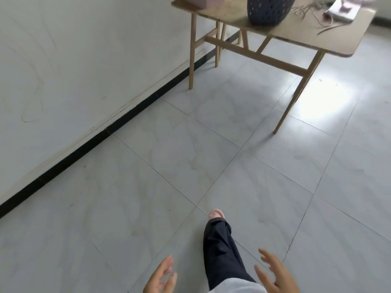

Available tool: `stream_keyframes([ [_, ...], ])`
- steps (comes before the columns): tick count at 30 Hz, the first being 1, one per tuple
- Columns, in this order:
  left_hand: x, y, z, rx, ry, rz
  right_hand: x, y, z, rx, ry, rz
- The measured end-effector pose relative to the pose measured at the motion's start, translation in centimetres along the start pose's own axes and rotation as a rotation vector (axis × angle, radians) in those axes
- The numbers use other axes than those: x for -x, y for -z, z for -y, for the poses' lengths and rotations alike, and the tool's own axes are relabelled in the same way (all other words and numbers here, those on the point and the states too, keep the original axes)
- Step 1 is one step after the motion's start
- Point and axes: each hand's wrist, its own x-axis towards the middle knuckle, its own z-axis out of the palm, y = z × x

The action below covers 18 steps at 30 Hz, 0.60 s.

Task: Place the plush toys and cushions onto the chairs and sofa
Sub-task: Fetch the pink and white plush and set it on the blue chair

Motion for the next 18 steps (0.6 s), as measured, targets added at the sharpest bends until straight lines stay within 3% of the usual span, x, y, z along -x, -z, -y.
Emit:
stream_keyframes([
  [5, -11.8, -5.3, -12.4, 0.027, -0.153, 0.005, -16.0, 1.1, 7.9, -0.070, 0.056, 0.012],
  [9, -19.6, -8.1, -21.5, 0.060, -0.209, 0.097, -26.2, 1.8, 14.8, -0.046, 0.148, 0.084],
  [13, -25.5, -9.9, -25.9, 0.059, -0.184, 0.104, -34.0, 1.0, 17.2, -0.098, 0.094, 0.039],
  [16, -32.2, -10.3, -28.2, 0.227, -0.007, 0.168, -40.9, -1.0, 18.1, -0.117, 0.054, 0.015],
  [18, -37.3, -10.8, -30.7, 0.218, 0.035, 0.255, -46.5, -2.1, 20.1, -0.116, 0.042, 0.047],
])
